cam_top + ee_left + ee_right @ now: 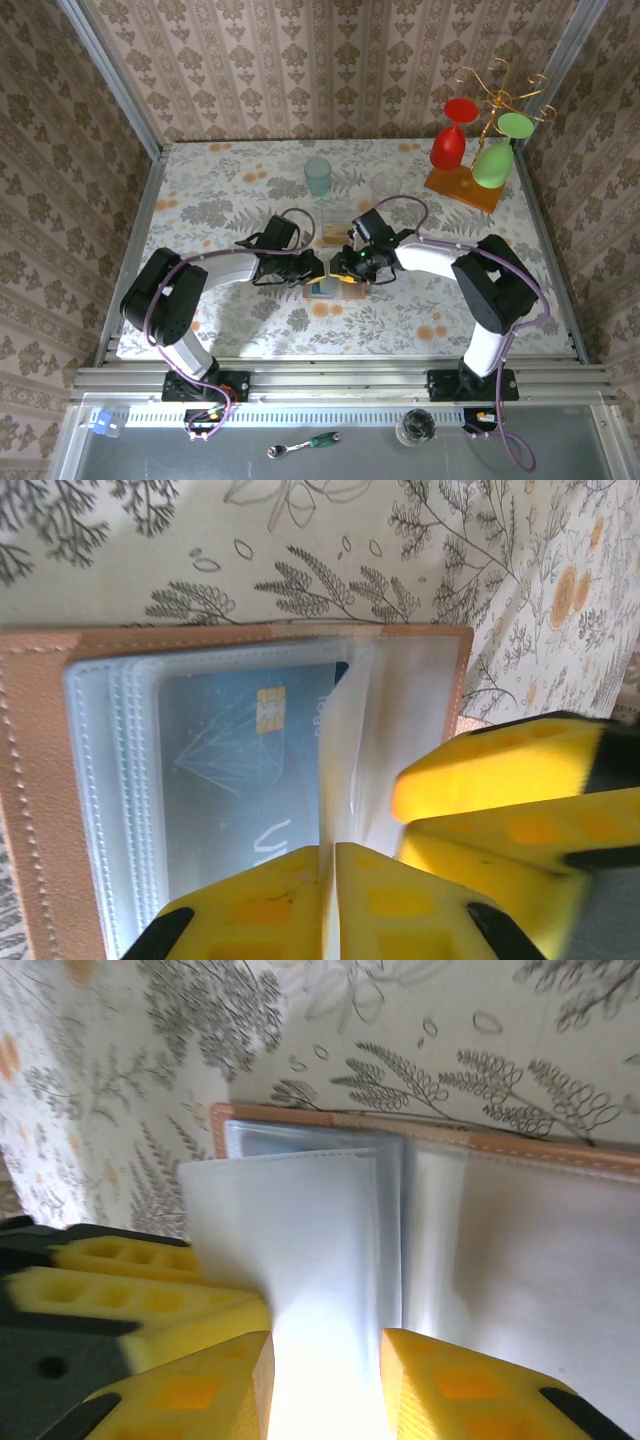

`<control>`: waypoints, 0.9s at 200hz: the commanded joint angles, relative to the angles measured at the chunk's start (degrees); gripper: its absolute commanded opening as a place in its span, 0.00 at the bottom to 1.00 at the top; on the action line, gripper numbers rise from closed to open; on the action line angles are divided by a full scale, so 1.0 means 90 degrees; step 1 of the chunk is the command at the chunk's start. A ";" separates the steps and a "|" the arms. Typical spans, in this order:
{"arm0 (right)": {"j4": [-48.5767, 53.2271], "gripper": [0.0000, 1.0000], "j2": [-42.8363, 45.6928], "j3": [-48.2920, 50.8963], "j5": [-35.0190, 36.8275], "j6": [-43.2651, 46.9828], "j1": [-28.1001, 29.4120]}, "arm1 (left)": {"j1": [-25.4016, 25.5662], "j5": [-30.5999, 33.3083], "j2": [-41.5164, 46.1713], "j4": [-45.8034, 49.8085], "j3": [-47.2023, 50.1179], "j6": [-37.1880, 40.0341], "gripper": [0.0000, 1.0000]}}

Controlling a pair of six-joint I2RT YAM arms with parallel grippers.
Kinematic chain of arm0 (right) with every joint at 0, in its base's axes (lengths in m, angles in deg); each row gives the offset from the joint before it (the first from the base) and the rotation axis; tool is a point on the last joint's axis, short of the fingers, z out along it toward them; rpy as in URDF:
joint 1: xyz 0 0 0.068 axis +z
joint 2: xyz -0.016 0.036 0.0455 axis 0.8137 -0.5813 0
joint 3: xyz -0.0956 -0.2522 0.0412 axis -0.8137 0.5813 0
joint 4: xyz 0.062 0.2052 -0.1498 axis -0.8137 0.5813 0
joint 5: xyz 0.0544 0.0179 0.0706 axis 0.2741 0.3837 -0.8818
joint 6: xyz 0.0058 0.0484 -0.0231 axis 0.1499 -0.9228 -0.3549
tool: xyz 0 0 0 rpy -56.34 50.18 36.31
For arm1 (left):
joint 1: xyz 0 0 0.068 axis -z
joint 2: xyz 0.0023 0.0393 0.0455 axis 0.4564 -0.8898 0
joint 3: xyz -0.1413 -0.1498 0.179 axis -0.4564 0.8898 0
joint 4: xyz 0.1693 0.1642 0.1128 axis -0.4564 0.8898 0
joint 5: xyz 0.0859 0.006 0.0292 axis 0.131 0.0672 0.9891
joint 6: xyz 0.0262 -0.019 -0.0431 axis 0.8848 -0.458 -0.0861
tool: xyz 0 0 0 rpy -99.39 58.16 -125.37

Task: Take the credit cards out of the card holder

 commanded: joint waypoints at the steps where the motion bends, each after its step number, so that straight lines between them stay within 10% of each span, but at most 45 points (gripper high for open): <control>1: 0.0261 0.34 0.0458 0.0090 0.0229 0.0197 -0.0184 | 0.0093 -0.0108 -0.0018 0.0234 -0.0330 0.0042 0.14; 180: 0.0717 0.37 0.1057 0.0228 -0.0009 0.0588 -0.0690 | 0.0653 0.0025 -0.0865 0.0513 -0.1453 -0.0042 0.39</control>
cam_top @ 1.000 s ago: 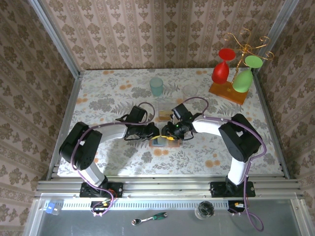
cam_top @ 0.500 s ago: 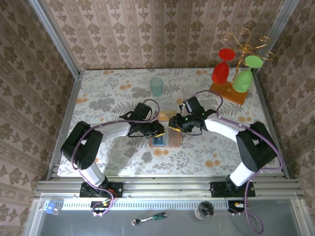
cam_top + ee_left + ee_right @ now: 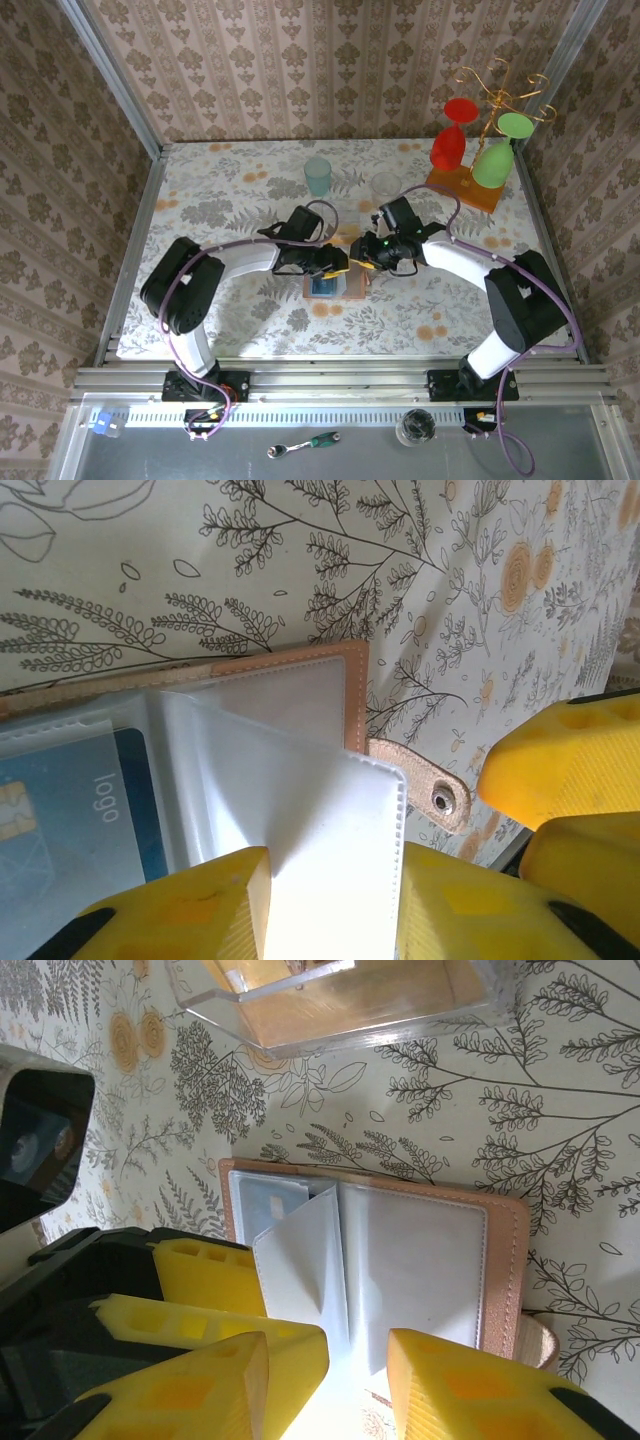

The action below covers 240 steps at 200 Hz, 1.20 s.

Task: Take the credit cards out of the card holder

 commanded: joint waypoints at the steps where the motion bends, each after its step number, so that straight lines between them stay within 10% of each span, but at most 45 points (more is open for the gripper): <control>1: 0.0201 0.37 0.0187 -0.0003 -0.0125 0.0141 0.0005 | 0.0072 -0.0029 -0.0093 0.0091 -0.0219 -0.0041 0.39; 240: -0.0020 0.37 -0.0068 -0.0146 -0.0125 -0.0190 0.0190 | -0.0412 -0.0099 0.0341 0.0001 0.0176 0.0253 0.41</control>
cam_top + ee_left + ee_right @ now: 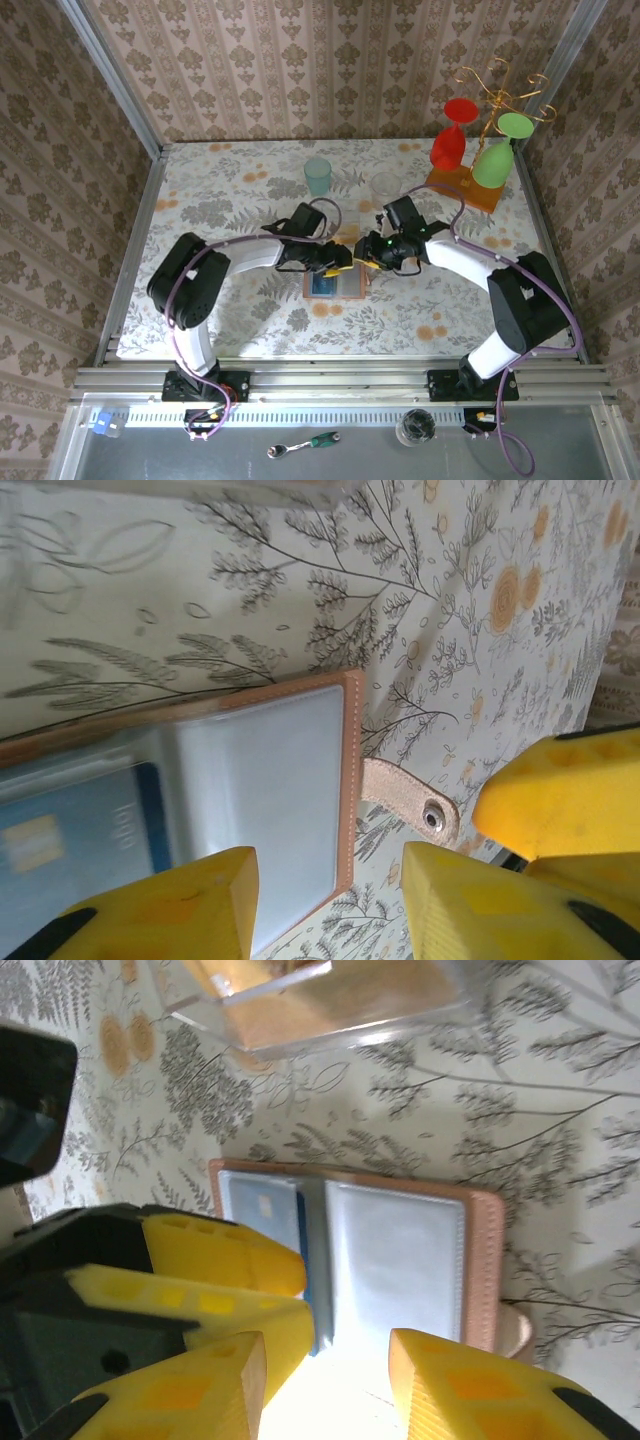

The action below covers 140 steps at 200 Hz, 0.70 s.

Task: Take the credit cards out of the card holder

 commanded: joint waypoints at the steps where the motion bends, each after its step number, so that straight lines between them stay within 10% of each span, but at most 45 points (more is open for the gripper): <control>1: -0.0112 0.37 -0.0144 -0.0159 -0.0127 -0.0166 0.0154 | -0.0167 0.0013 0.0347 -0.0020 0.0251 0.0203 0.41; 140: -0.0271 0.37 -0.1225 -0.0897 -0.0114 -0.0381 0.0808 | -0.0808 0.0068 0.0711 0.0327 0.1214 0.0681 0.22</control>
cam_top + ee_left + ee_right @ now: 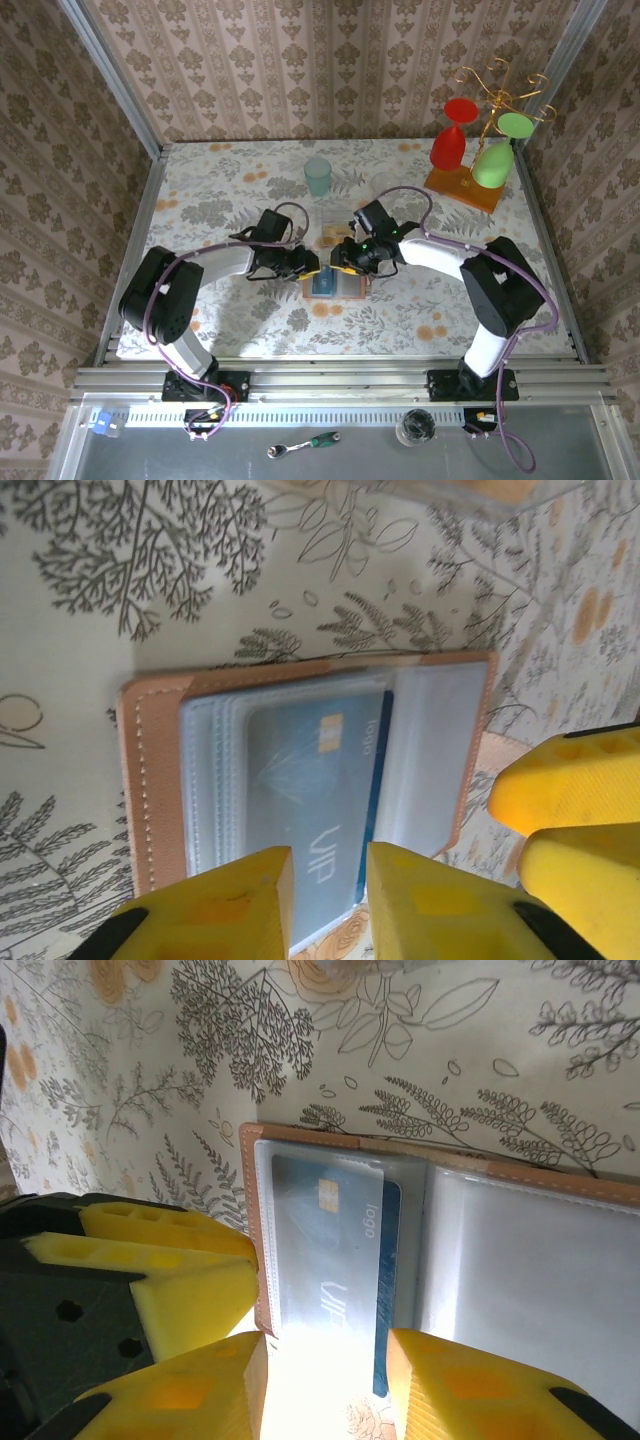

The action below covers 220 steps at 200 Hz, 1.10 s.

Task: Take the credit cards out of the card holder

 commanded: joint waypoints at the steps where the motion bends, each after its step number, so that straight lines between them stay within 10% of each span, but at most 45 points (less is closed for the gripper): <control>1: -0.0068 0.37 -0.0187 -0.0251 -0.0107 -0.0085 0.0077 | -0.0036 -0.0003 -0.0050 0.0138 0.0089 0.0187 0.22; 220: -0.0102 0.37 -0.0614 -0.0380 -0.0391 0.0032 0.0134 | -0.0164 0.0120 0.0083 0.0450 -0.0062 0.0370 0.14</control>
